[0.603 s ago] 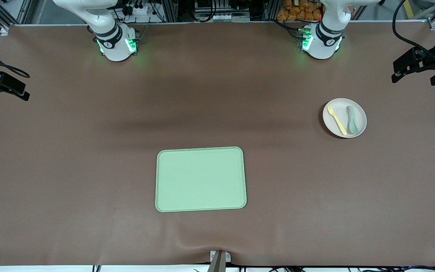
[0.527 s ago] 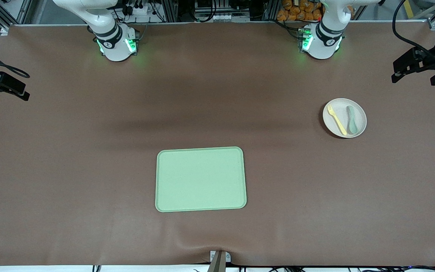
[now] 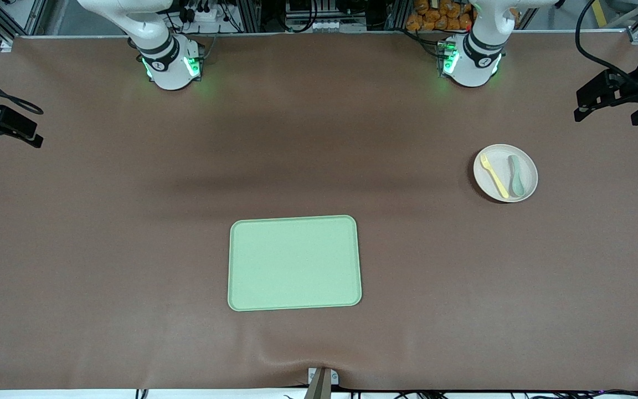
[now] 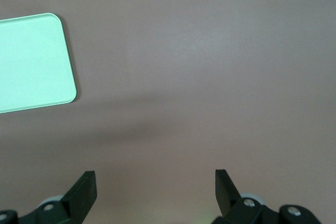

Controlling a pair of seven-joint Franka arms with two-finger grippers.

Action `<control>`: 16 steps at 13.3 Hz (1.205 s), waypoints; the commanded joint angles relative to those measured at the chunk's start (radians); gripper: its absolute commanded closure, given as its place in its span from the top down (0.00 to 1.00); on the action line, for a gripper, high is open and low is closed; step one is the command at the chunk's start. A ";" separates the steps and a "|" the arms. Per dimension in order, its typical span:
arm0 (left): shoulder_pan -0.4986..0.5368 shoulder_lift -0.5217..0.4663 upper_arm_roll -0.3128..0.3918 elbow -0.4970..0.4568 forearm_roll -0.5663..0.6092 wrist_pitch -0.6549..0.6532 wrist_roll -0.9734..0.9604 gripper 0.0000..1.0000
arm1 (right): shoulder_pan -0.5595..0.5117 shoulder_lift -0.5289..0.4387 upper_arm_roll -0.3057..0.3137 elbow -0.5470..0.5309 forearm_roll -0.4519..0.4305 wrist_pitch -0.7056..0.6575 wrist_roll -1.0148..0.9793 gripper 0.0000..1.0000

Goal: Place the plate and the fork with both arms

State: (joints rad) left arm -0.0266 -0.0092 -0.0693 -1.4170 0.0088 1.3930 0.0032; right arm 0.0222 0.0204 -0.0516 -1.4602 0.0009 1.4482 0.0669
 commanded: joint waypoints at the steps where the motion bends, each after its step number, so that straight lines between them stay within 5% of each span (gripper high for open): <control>1: 0.008 -0.014 0.006 -0.016 -0.021 -0.015 0.009 1.00 | 0.002 0.001 -0.005 0.006 0.010 -0.011 0.002 1.00; 11: 0.059 0.000 0.009 -0.158 -0.006 -0.038 0.007 1.00 | 0.001 0.001 -0.004 0.008 0.010 -0.009 0.002 1.00; 16: 0.128 0.002 0.009 -0.371 0.023 0.125 0.044 1.00 | 0.001 0.001 -0.004 0.008 0.010 -0.009 0.002 1.00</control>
State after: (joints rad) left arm 0.0722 0.0108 -0.0558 -1.6983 0.0123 1.4449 0.0145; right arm 0.0220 0.0205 -0.0521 -1.4602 0.0009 1.4461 0.0670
